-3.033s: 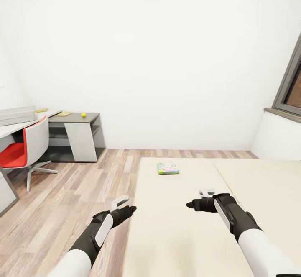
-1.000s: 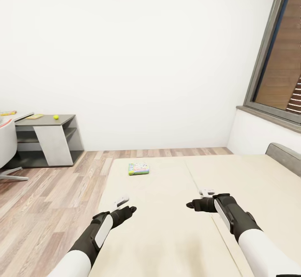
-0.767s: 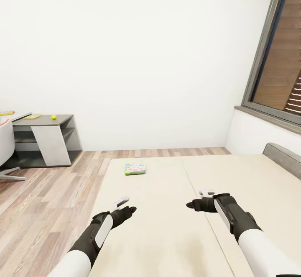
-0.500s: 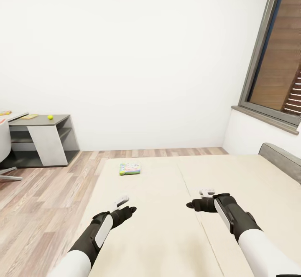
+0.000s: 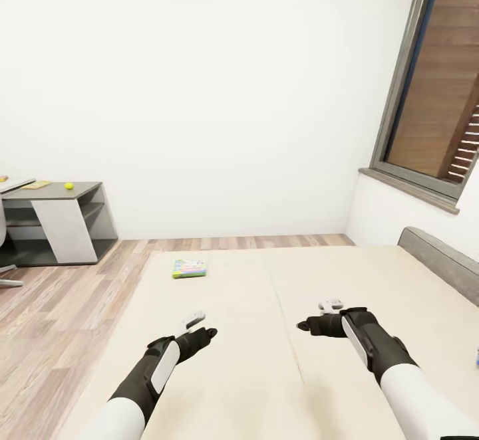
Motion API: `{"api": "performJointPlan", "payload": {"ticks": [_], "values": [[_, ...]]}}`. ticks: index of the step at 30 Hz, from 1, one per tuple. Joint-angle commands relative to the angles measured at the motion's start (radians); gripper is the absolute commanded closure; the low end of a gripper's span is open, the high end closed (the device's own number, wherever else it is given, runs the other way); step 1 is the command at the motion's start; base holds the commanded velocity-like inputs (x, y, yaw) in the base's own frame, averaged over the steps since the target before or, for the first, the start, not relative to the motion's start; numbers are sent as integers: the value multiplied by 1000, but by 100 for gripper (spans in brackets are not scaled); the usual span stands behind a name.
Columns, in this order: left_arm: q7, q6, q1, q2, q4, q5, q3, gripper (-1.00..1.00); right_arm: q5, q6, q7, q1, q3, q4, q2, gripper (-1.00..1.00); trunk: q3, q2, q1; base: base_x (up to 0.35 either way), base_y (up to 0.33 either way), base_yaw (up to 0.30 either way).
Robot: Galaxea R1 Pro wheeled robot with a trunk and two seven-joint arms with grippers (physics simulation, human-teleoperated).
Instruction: Put all the toys in the child's room - the three board games (two on the bed and one on the table), the two jigsaw puzzles on the table, and the tennis ball on the table - inside the toy box on the table in the child's room.
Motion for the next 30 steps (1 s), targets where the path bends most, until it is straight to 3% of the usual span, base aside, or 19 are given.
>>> {"api": "performJointPlan", "payload": {"ticks": [1,21,30], "values": [[-1,8,0,-1,-2,5,7,-100,0,3,3,0,3,-1,-2,-100,-1,-1,0,0,-296,0],[-3,7,0,-1,-2,5,8,-100,1,-4,5,8,2,-1,-8,-100,-1,-1,0,0,-296,0],[-6,7,0,1,-2,5,10,-100,1,4,4,14,5,-8,-1,-100,-1,-1,0,0,-150,8]]}}
